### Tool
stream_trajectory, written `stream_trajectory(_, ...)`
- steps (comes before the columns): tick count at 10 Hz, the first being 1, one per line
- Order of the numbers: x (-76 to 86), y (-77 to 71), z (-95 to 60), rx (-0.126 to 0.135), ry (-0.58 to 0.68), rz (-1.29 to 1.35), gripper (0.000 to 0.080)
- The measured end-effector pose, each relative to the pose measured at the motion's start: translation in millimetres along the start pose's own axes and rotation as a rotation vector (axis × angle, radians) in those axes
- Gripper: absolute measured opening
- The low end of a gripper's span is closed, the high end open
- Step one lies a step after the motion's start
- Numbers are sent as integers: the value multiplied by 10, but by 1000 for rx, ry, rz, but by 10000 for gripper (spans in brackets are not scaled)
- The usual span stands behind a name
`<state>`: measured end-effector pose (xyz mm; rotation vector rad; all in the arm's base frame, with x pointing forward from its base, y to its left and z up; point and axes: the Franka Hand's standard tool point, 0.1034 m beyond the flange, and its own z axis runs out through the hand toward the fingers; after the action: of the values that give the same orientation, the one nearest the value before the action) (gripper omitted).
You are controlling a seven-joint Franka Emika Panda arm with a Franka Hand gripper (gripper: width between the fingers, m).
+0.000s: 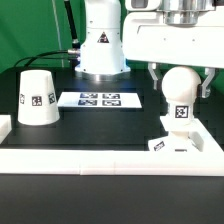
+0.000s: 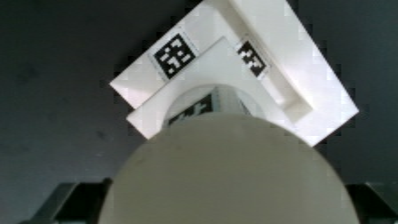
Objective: Assemble lamp
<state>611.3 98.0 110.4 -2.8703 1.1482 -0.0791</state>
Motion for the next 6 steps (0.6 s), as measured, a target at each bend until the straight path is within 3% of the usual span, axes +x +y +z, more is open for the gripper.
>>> stream_trajectory(6, -49, -8, 7, 6, -34, 334, 579)
